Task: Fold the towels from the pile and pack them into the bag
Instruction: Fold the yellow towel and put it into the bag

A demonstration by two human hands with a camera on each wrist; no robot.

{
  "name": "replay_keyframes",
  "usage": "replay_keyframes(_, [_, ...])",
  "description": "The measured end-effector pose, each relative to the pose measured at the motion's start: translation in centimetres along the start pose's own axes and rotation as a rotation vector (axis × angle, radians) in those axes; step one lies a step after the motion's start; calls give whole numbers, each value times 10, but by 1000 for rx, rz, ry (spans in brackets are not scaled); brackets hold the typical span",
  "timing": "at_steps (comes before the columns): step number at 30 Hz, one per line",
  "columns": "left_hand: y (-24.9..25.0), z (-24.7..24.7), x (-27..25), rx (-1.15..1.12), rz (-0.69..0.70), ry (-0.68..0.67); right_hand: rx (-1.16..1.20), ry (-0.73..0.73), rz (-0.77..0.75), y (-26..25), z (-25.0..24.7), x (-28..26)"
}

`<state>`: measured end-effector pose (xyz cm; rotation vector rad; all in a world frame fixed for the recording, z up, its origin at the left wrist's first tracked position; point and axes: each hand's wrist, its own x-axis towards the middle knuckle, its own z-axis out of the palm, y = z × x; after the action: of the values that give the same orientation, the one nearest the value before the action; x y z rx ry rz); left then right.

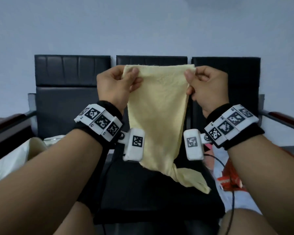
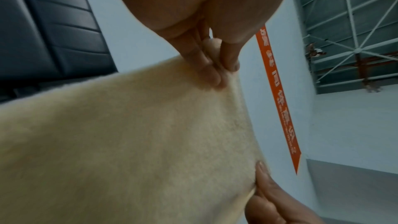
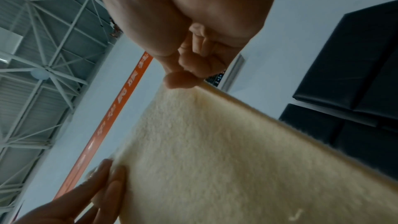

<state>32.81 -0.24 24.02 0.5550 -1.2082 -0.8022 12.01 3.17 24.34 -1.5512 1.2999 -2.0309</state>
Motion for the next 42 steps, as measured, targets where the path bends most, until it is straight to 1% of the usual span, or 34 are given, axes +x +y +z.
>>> replay_keyframes(9, [119, 25, -1, -38, 130, 8, 20, 66, -90, -118, -19, 6])
replay_keyframes(13, [154, 27, -6, -55, 171, 17, 34, 65, -147, -159, -23, 4])
replay_keyframes(16, [171, 25, -9, -69, 195, 22, 45, 57, -184, -179, -25, 1])
replay_keyframes(20, [181, 22, -11, -49, 198, 18, 32, 45, -188, -186, -25, -3])
replay_keyframes(25, [173, 15, -7, 32, 179, 43, -4, 56, -160, -176, -23, -4])
replay_keyframes(28, [168, 12, -5, 96, 203, 66, -30, 85, -177, -175, -22, -3])
replay_keyframes(36, [178, 6, 2, 125, 219, 57, -57, 105, -212, -186, -20, 0])
replay_keyframes(42, [173, 0, -1, 113, 181, 52, -28, 89, -148, -179, -21, -4])
